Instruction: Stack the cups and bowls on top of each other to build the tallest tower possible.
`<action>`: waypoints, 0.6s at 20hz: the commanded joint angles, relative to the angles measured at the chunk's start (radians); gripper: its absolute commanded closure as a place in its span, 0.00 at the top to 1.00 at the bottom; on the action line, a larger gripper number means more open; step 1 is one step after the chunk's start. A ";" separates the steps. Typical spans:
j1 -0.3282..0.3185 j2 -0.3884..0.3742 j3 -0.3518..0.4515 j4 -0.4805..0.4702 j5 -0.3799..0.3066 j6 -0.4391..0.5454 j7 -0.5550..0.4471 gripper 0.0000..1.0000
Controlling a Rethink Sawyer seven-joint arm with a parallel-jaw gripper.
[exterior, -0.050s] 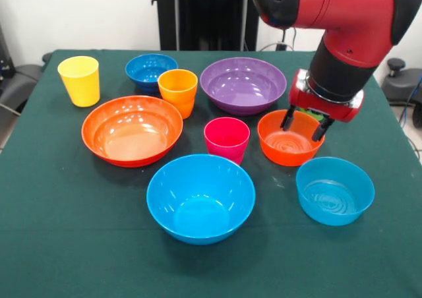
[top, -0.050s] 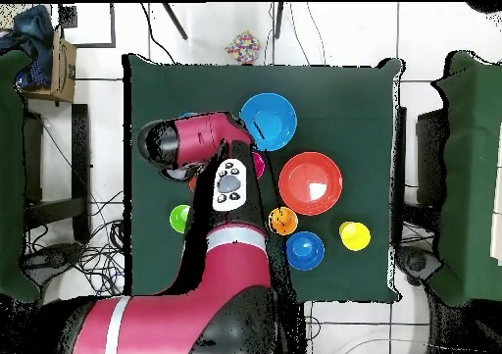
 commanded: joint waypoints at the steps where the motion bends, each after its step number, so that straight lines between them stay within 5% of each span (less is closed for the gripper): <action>1: 0.031 0.052 0.044 0.028 -0.040 -0.107 0.050 1.00; 12: 0.051 0.082 0.032 0.050 0.015 -0.189 0.129 1.00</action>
